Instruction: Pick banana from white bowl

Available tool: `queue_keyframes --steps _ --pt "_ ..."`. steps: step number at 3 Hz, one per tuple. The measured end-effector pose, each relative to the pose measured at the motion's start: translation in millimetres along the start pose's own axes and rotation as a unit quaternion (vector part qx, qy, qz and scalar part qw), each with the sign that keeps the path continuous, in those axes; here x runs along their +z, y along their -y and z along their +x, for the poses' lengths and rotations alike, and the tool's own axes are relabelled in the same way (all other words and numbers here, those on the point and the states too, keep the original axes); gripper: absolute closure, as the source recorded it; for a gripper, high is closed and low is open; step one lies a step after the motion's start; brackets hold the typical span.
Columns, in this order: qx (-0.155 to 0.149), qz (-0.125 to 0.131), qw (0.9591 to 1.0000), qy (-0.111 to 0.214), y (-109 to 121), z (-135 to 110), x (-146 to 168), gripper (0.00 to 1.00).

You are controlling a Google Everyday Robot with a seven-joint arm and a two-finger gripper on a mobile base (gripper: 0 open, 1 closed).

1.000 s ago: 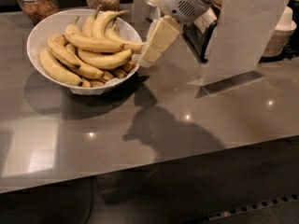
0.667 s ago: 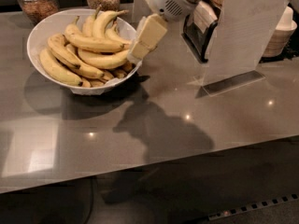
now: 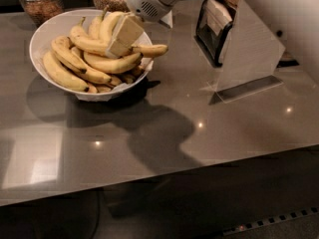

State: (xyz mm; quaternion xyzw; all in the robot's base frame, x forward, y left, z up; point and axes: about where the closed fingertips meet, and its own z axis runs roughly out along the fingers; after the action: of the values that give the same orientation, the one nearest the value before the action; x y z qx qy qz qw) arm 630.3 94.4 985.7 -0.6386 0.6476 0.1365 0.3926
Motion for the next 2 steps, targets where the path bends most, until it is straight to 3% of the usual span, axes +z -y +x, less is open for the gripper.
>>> queue_keyframes --steps 2 --pt "0.009 -0.025 0.9995 0.018 -5 -11 38 0.47"
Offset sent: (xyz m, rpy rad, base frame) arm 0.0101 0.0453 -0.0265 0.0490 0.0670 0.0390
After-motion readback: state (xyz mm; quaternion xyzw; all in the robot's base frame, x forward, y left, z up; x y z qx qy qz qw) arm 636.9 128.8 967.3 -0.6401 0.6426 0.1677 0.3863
